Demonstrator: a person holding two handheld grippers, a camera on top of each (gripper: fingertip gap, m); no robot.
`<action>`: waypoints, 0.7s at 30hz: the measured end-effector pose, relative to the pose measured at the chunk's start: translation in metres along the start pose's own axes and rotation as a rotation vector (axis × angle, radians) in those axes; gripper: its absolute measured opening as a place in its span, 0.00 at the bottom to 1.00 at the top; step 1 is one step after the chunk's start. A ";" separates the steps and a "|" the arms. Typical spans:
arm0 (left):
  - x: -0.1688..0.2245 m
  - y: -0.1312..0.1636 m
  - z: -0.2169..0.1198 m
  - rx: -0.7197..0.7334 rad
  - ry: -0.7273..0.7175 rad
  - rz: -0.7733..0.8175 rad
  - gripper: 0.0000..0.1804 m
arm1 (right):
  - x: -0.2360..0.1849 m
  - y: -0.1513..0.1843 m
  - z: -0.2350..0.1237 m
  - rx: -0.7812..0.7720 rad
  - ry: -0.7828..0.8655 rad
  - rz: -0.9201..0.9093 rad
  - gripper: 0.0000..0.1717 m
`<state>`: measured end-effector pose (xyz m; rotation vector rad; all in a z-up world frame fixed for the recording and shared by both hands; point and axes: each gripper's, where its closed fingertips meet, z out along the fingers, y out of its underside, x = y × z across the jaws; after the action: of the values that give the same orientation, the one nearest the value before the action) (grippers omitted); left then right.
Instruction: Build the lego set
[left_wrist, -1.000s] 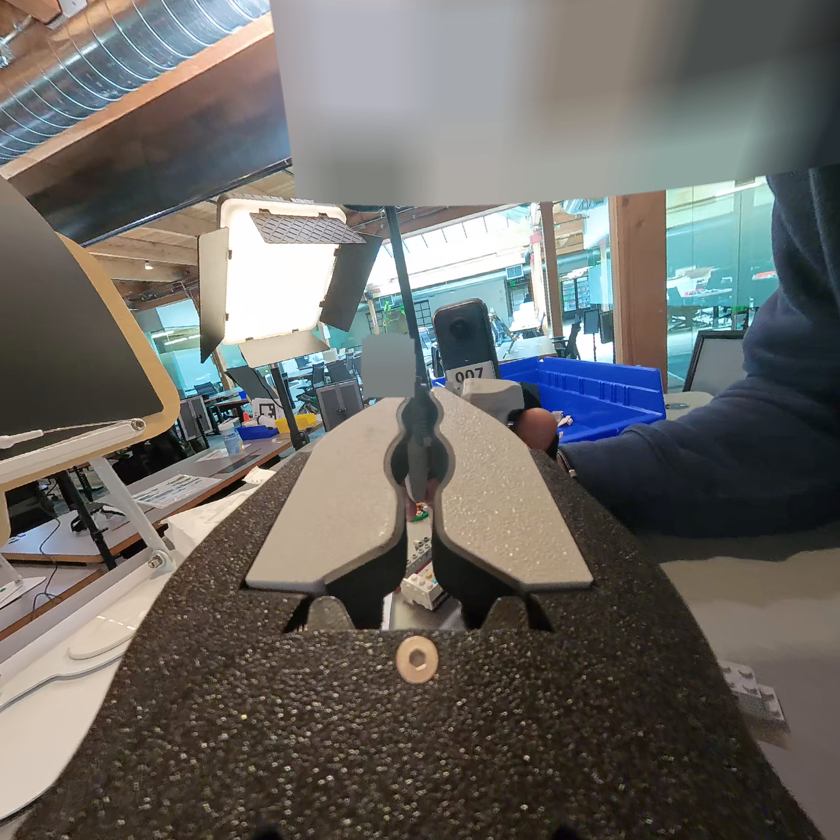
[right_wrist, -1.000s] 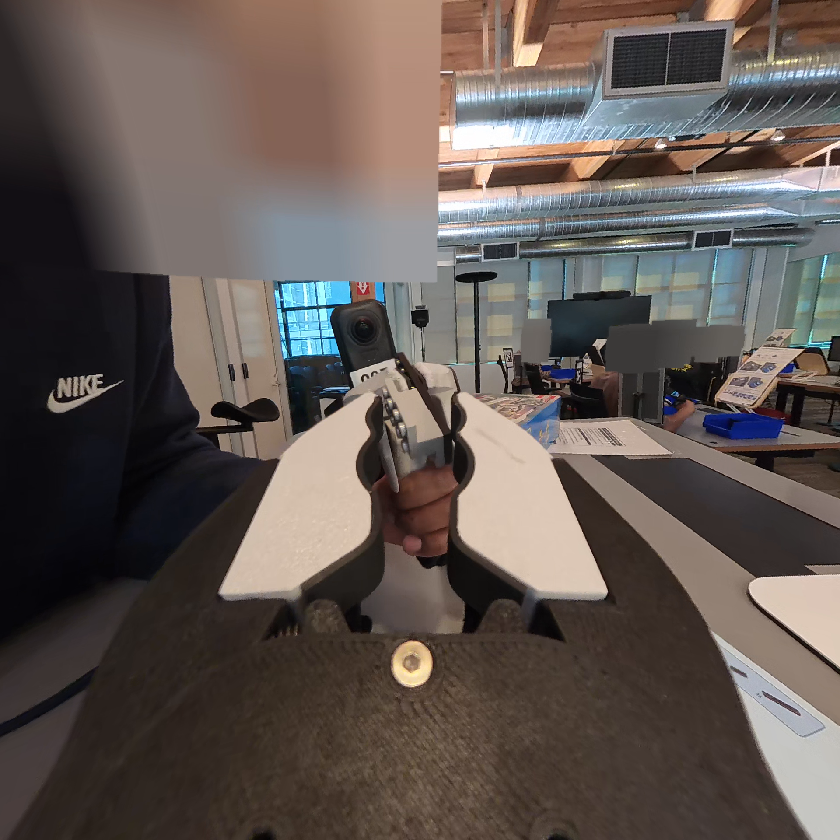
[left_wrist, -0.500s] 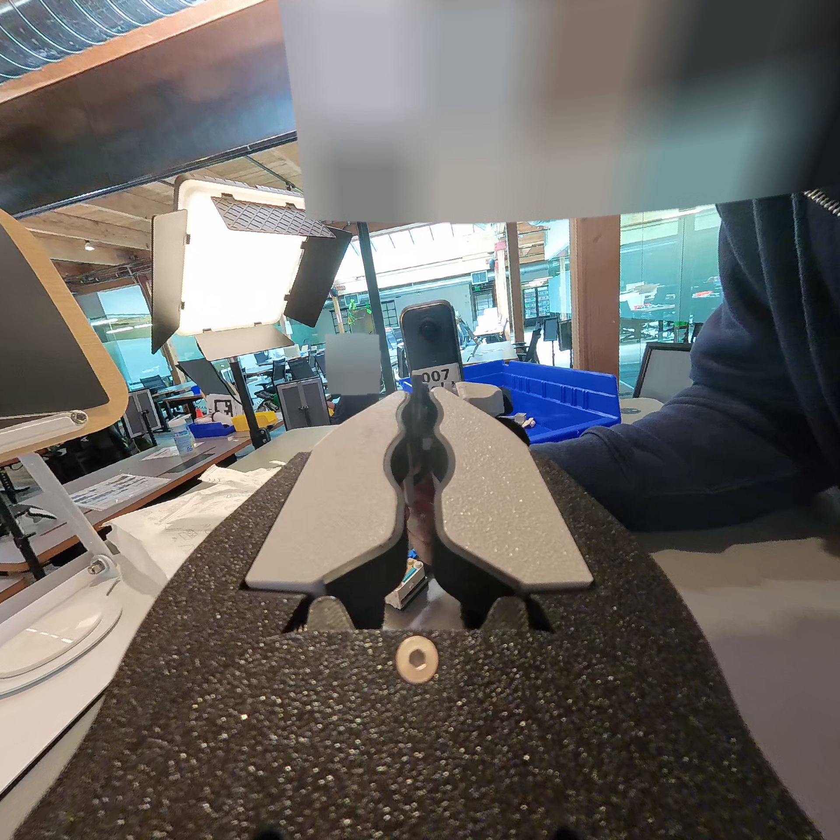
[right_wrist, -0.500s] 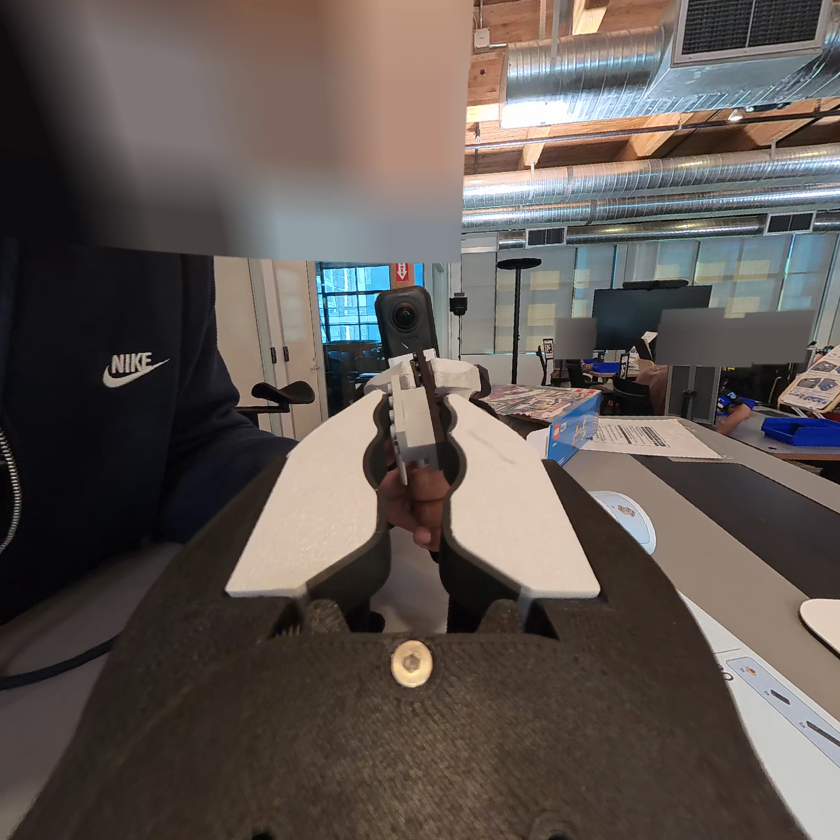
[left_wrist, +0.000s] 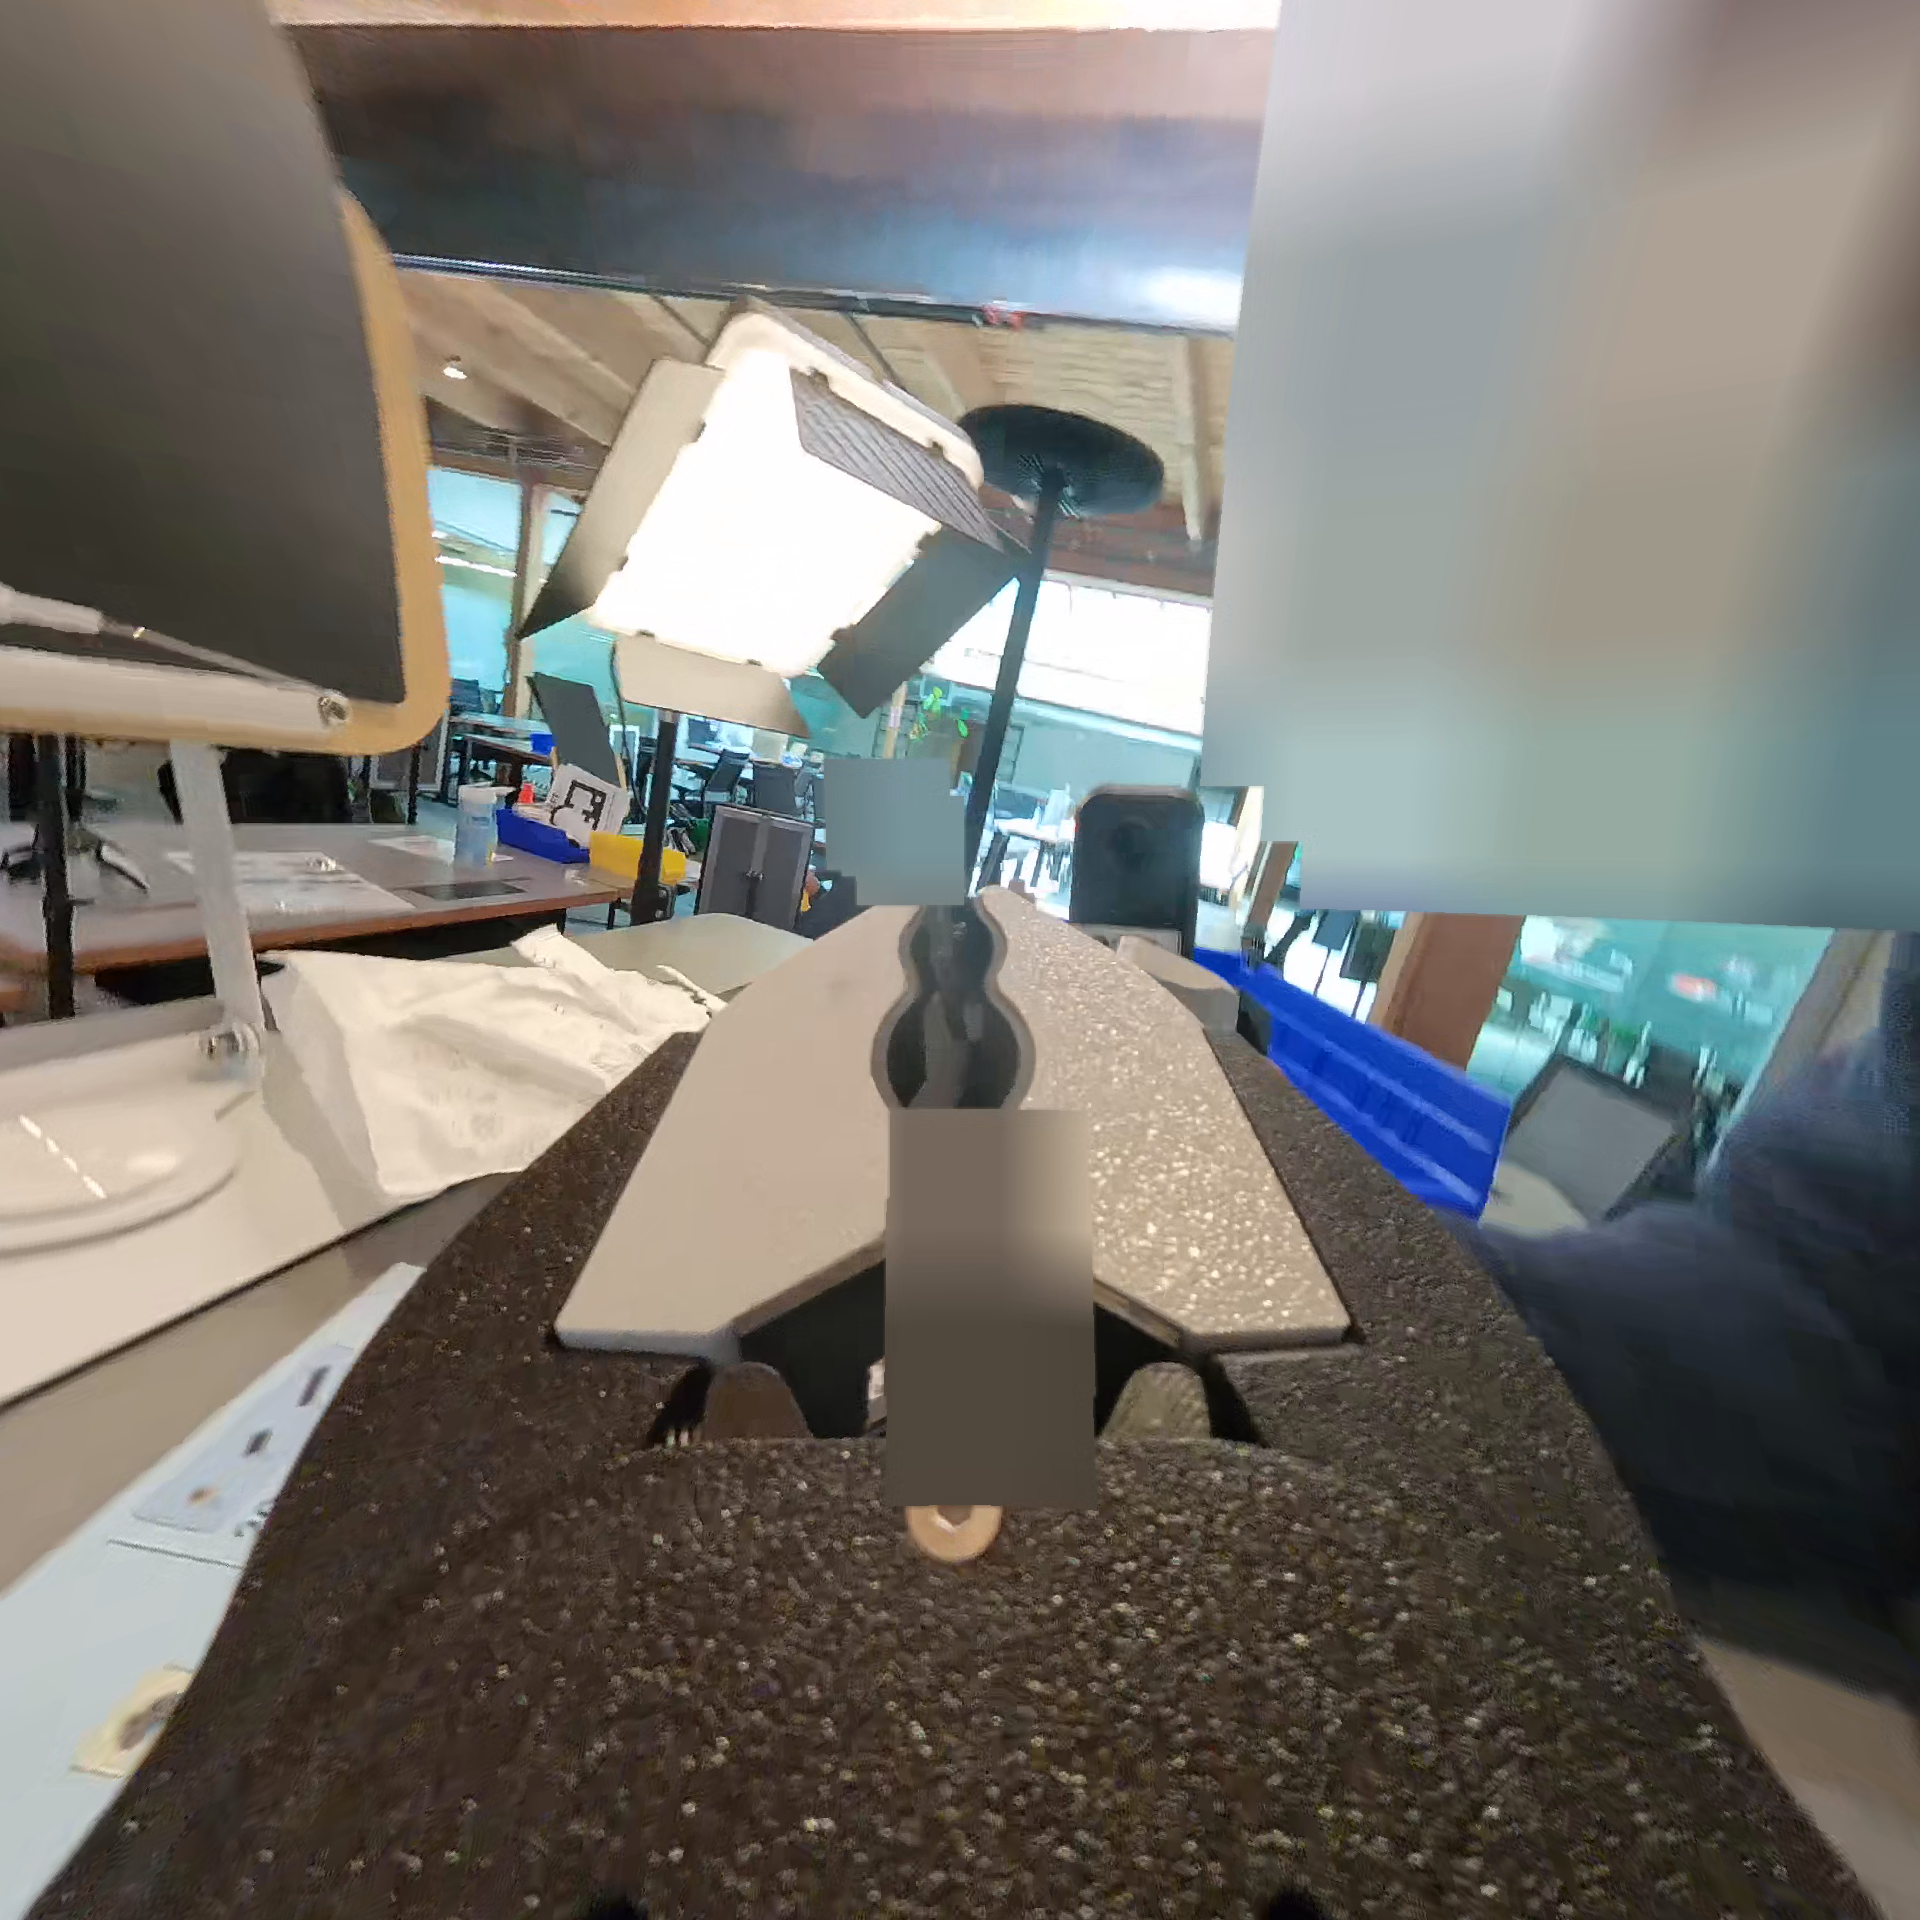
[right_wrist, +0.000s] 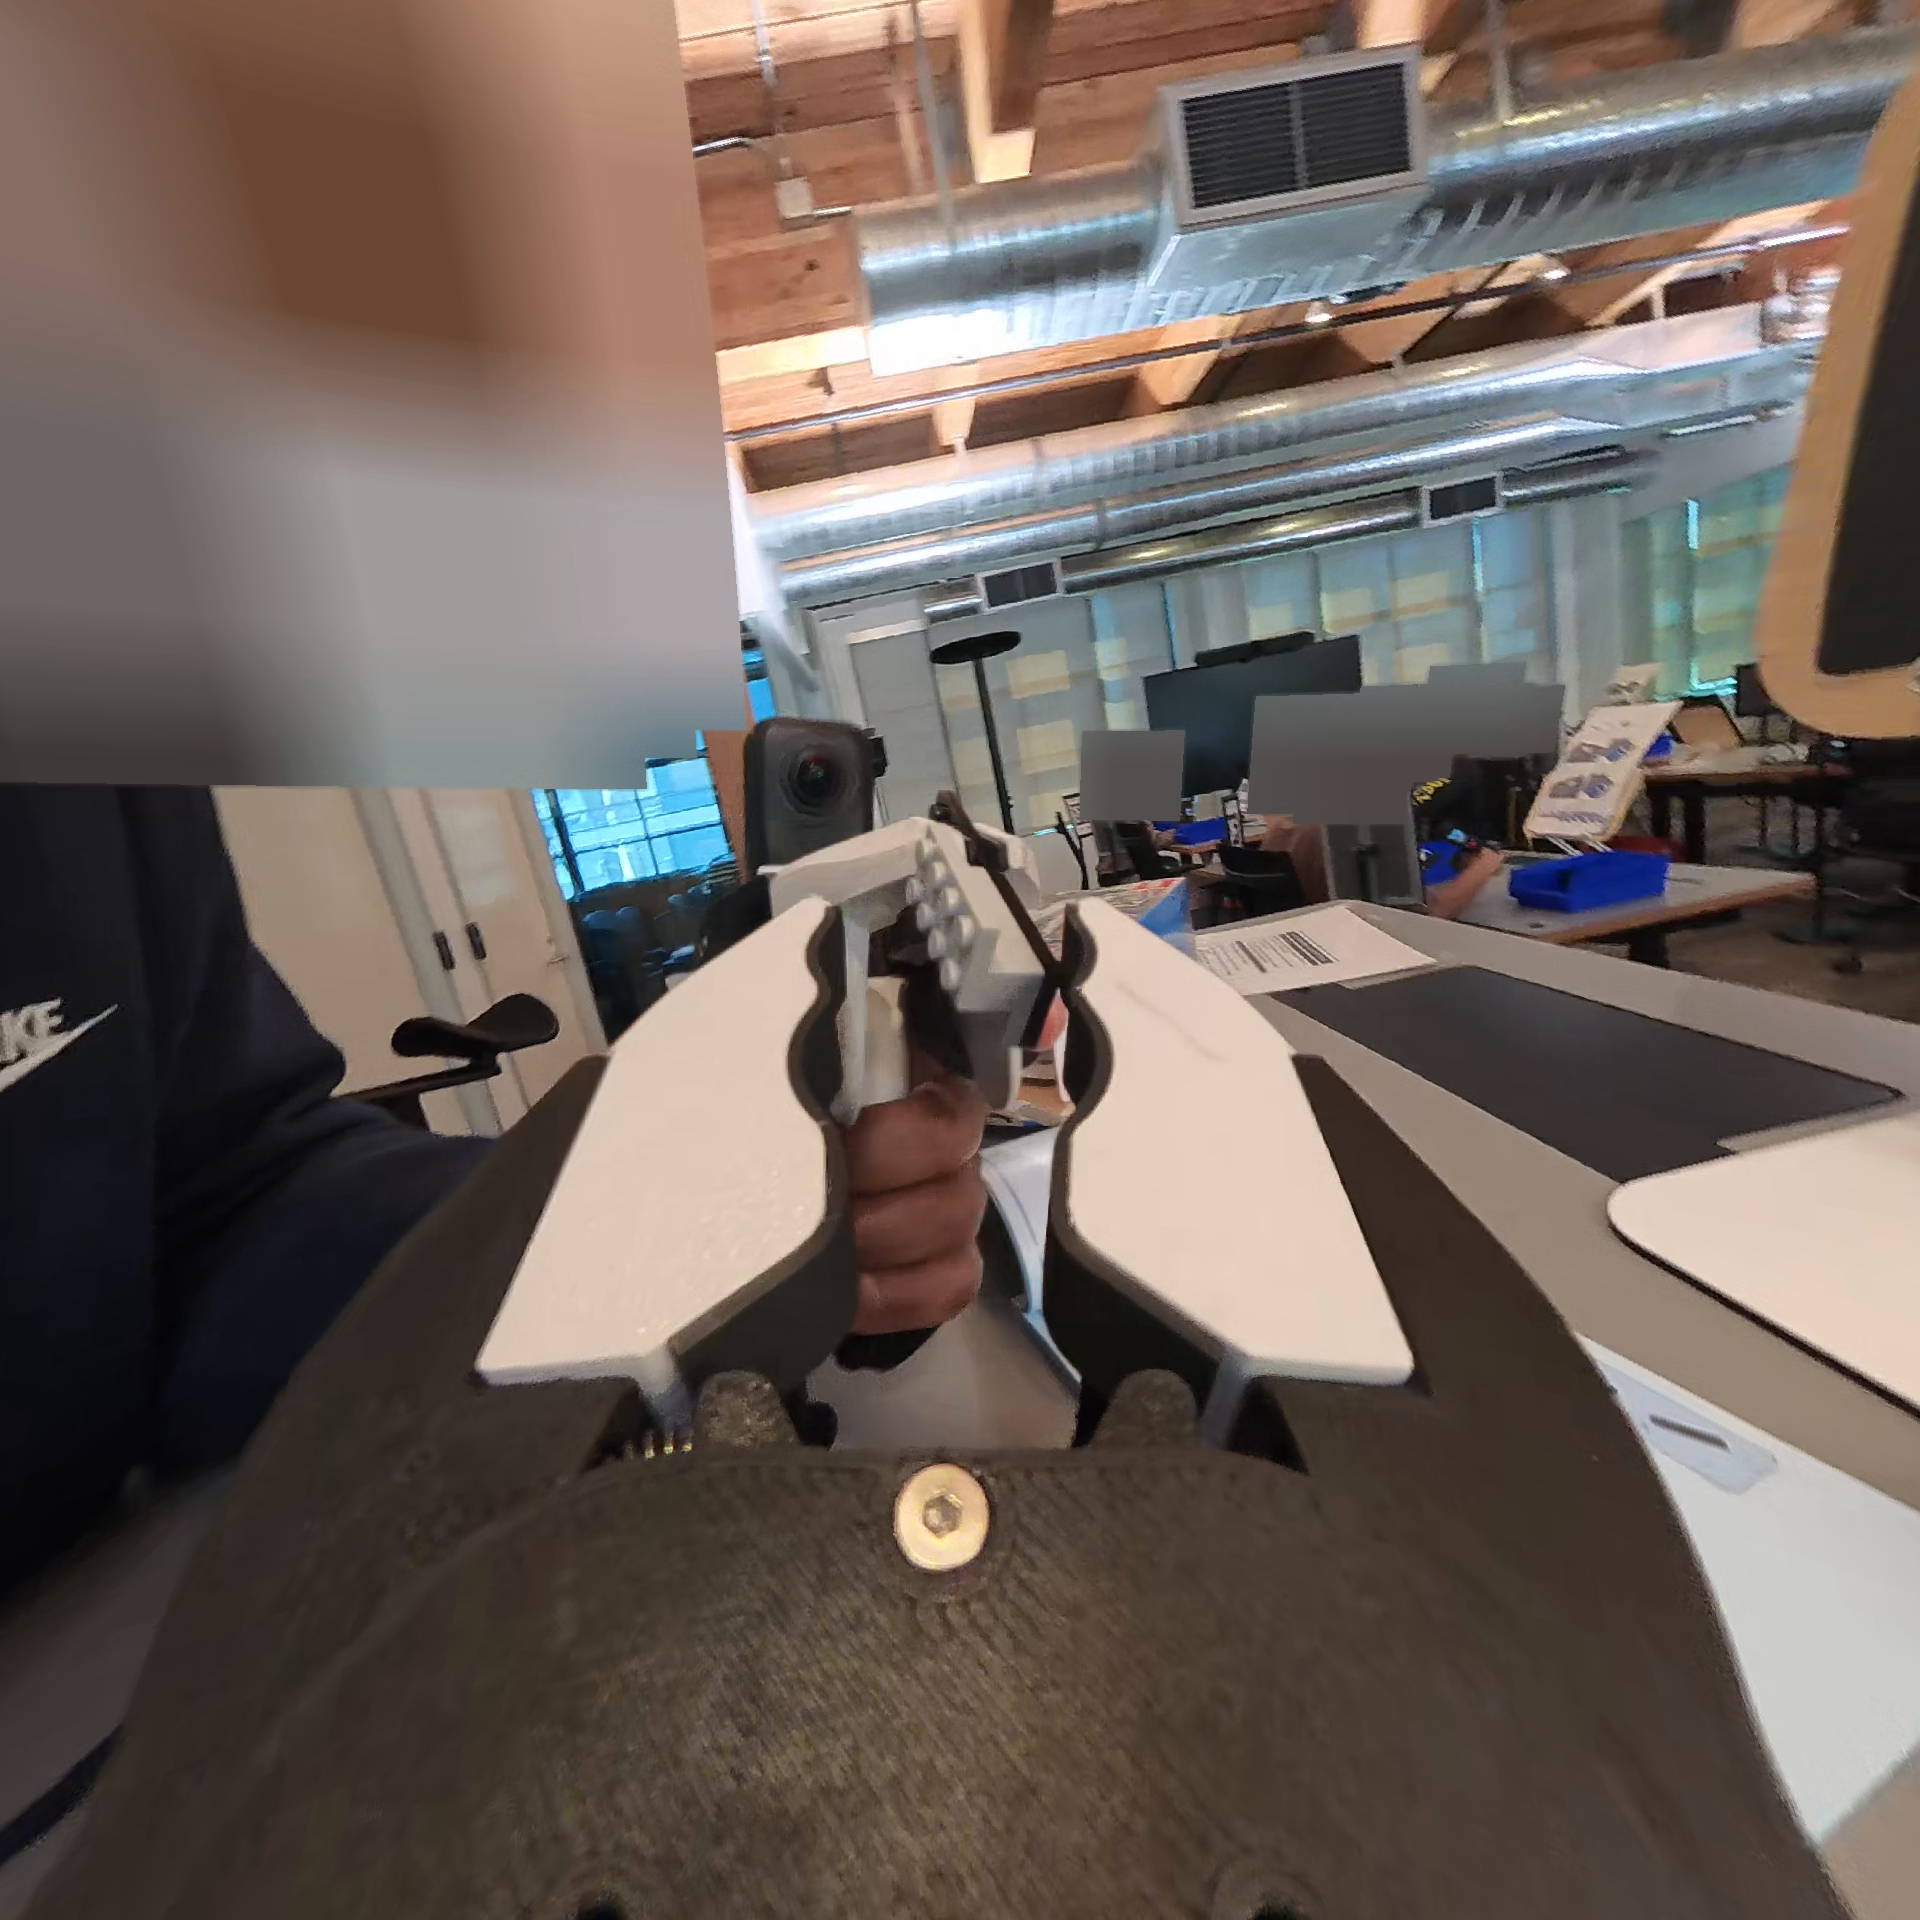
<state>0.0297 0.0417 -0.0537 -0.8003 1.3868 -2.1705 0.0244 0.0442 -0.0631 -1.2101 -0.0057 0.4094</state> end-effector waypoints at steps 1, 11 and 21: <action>-0.005 -0.002 0.000 0.030 -0.025 -0.054 0.03 | 0.005 -0.001 -0.001 0.008 0.027 0.013 0.23; -0.045 -0.001 -0.011 0.219 -0.182 -0.479 0.02 | 0.033 0.013 0.001 -0.021 0.154 0.208 0.21; -0.035 0.002 -0.002 0.207 -0.166 -0.456 0.02 | 0.034 0.013 0.004 -0.007 0.162 0.270 0.15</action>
<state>0.0547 0.0645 -0.0646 -1.2789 0.9440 -2.4590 0.0515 0.0624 -0.0801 -1.2519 0.2987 0.5455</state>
